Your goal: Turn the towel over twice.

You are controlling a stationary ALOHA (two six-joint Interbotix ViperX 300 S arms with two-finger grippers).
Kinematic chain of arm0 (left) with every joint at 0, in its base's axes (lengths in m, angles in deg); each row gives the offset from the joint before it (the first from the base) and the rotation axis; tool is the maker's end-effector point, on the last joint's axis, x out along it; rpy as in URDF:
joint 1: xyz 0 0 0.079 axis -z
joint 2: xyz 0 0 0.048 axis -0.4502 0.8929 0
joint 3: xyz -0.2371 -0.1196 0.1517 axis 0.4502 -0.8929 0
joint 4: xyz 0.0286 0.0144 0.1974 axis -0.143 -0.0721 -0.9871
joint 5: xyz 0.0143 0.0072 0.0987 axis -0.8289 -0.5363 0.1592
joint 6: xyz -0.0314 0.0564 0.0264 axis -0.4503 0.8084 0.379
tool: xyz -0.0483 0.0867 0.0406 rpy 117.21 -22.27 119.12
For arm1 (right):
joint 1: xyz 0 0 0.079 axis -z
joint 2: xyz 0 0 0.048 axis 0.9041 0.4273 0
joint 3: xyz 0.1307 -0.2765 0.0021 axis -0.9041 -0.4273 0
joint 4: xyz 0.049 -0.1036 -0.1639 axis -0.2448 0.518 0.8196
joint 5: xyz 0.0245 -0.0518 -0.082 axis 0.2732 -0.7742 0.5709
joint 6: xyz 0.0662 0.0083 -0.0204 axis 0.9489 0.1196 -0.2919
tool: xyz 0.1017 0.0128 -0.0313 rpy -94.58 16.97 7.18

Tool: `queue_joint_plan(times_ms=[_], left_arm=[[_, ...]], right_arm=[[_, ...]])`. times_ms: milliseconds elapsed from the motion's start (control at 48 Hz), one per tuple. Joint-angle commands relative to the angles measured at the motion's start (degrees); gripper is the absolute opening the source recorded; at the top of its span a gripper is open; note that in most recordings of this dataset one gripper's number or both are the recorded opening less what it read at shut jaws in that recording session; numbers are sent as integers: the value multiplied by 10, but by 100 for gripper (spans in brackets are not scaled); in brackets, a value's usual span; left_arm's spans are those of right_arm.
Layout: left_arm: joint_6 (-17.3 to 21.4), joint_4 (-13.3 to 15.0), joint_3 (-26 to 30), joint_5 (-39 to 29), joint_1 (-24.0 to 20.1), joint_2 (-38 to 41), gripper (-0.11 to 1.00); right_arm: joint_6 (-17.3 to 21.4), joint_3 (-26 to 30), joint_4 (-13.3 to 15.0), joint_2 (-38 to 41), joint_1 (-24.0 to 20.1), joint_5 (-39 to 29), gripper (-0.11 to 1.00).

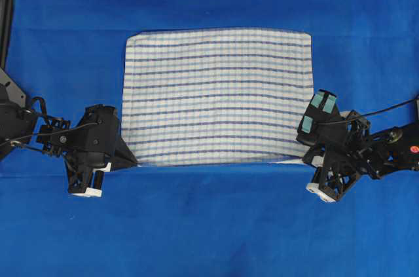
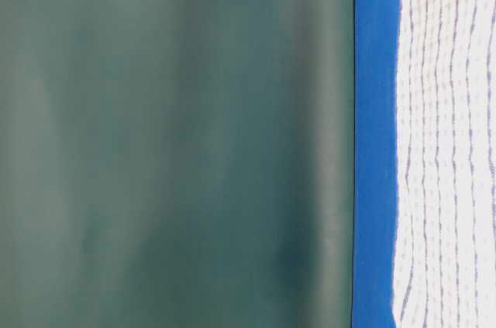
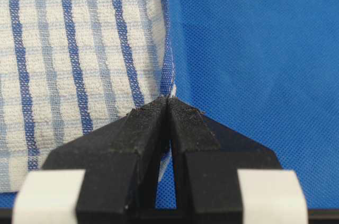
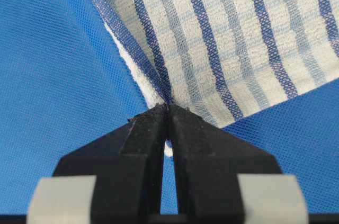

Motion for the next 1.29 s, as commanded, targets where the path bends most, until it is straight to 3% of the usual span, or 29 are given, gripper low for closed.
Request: queue_joint_plan(times_ms=[0, 167, 229, 292, 396, 459, 542, 646, 771, 1084, 1272], left_arm=[[1, 1, 9, 3, 2, -4, 2], [1, 1, 12, 2, 2, -6, 5], [0, 1, 17, -4, 2, -11, 15], [1, 0, 22, -14, 2, -18, 33], [7, 1, 35, -45, 2, -39, 63], [12, 0, 47, -69, 2, -56, 73], [20, 0, 64, -111, -4, -91, 71], [37, 0, 81, -141, -16, -131, 67], [60, 0, 87, -146, -40, -180, 67], [134, 0, 81, -141, -134, -323, 67], [181, 1, 58, -127, -192, -404, 66]], right_arm=[[0, 11, 6, -5, -3, 1, 4], [0, 13, 11, -8, -3, 1, 4], [-1, 18, 16, -11, -4, 1, 5], [-6, 22, 22, -18, -4, 1, 8], [-12, 30, 42, -40, -4, -7, 39], [-18, 33, 59, -58, -4, -25, 56], [-28, 39, 80, -88, -4, -59, 68], [-40, 47, 123, -134, -3, -116, 60], [-49, 46, 189, -191, -1, -151, 61], [-54, 12, 365, -352, 25, -152, 61], [-55, -4, 427, -435, 55, -137, 60]])
